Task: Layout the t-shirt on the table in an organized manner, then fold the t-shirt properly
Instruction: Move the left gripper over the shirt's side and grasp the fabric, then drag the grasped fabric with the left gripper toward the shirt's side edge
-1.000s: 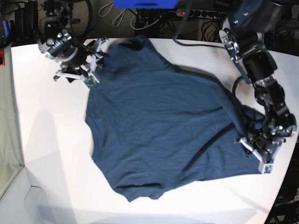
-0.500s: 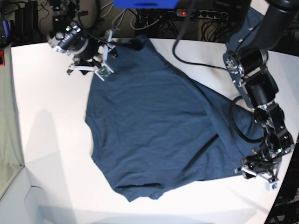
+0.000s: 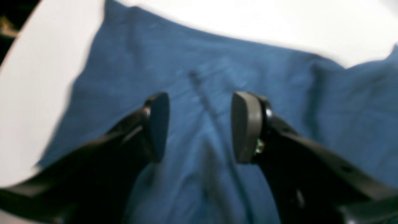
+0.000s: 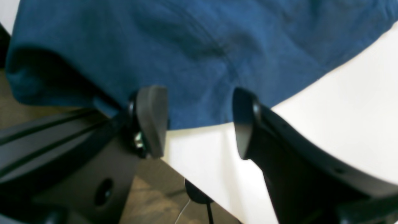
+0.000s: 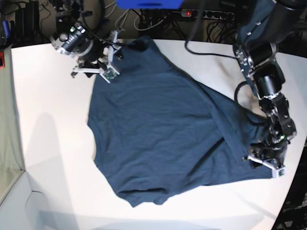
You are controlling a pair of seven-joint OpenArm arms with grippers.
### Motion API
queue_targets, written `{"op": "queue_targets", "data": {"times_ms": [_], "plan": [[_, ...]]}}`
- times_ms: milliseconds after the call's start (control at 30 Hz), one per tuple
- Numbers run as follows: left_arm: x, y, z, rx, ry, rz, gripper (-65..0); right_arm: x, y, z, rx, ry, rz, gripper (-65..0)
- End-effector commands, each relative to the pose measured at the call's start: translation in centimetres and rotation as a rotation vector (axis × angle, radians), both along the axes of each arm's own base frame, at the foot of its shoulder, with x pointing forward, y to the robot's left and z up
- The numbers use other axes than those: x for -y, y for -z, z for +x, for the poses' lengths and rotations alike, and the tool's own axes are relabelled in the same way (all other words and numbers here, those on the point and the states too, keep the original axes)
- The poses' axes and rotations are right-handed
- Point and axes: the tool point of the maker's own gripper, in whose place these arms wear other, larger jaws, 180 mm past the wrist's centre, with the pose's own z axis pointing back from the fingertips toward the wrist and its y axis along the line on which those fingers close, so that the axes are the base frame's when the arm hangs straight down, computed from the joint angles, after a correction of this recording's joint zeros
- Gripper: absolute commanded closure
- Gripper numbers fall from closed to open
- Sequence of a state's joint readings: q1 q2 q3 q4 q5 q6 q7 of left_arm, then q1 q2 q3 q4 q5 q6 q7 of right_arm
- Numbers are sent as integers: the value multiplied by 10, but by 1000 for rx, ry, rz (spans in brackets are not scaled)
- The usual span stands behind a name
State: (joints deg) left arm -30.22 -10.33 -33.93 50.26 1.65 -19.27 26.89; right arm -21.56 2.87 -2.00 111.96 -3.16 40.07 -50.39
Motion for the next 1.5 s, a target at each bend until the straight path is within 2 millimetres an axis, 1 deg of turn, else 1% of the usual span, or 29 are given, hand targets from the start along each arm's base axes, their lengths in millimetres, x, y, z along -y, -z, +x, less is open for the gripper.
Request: {"op": "queue_targets", "data": {"times_ms": [0,67,133,233,333,633,700,933,967,1033,1100,1133,1167,1233,1267,1467], "plan": [[-6,-17,12,69,-10,4,-315,-3,-8,6,32,-1,18,-339],[-3,-7,13,86,-14,-13,-314,-2,-7,6,31,-1,17,-339],[0,-3,18,102,-19,-30,-313,-2,-7,6,31,-2,16,-339],[8,21,15,75,-24,-74,-313,0,-7,6,31,-1,10,-339],[10,29,13,82,-28,-81,-313,1,-7,6,31,1,9,-339],[10,32,11,87,-33,-83,-312,1,-7,6,29,1,9,-339],[13,33,11,89,-30,-83,-312,1,-7,6,29,1,9,-339],[27,57,2,49,-22,-125,-312,1,-6,6,30,1,8,-339],[32,59,2,48,-19,-134,-312,1,-6,6,30,1,8,-339],[38,63,1,44,-13,-141,-311,1,-6,6,30,1,8,-339],[38,64,0,42,-12,-145,-310,1,-6,6,30,1,8,-339],[39,64,0,42,-11,-146,-306,1,-6,6,30,1,8,-339],[39,64,0,42,-11,-146,-285,1,-6,6,30,1,8,-339],[40,64,0,42,-10,-147,-225,1,-6,6,30,1,8,-339],[40,64,0,42,-10,-147,-205,1,-6,6,30,1,8,-339],[40,65,0,40,-10,-147,-191,1,-6,6,30,1,8,-339]]}}
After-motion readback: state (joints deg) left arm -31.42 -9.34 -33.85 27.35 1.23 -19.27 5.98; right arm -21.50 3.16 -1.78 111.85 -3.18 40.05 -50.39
